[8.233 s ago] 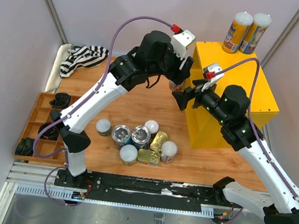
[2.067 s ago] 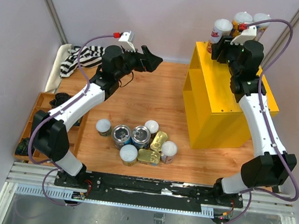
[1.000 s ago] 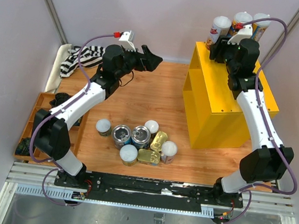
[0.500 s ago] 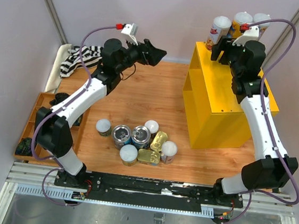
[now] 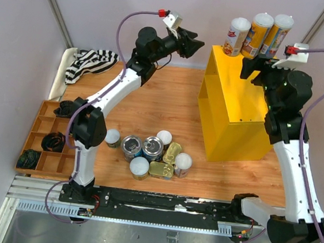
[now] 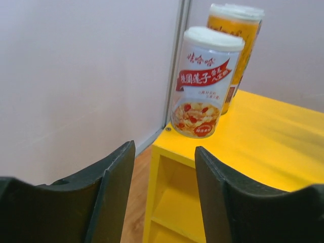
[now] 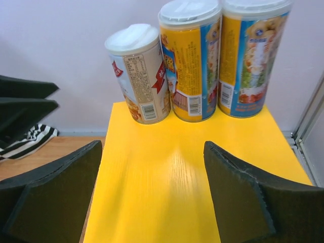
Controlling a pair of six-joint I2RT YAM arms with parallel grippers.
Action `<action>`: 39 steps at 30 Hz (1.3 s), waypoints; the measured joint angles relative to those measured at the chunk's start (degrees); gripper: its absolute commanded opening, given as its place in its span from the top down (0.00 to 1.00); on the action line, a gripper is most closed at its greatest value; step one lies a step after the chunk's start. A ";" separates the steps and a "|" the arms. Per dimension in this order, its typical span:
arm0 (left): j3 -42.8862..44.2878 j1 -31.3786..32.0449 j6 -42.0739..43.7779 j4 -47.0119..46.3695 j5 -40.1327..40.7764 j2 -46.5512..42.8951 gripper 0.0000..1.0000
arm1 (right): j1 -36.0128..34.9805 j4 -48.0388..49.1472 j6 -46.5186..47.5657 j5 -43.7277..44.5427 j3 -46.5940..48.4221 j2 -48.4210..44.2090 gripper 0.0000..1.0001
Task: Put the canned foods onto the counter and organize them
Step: Place the canned food on the counter.
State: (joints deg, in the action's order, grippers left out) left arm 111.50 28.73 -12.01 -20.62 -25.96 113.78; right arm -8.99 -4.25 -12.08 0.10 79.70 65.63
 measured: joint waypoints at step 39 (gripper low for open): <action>17.44 7.89 1.09 -5.07 0.39 18.01 0.26 | 0.96 -0.37 -1.42 1.62 -4.57 -7.37 0.16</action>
State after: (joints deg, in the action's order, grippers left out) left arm 128.95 36.62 -10.92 -25.69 -25.56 131.79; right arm -8.03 -4.62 -13.50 1.72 75.13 58.26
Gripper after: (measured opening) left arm 0.760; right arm 0.834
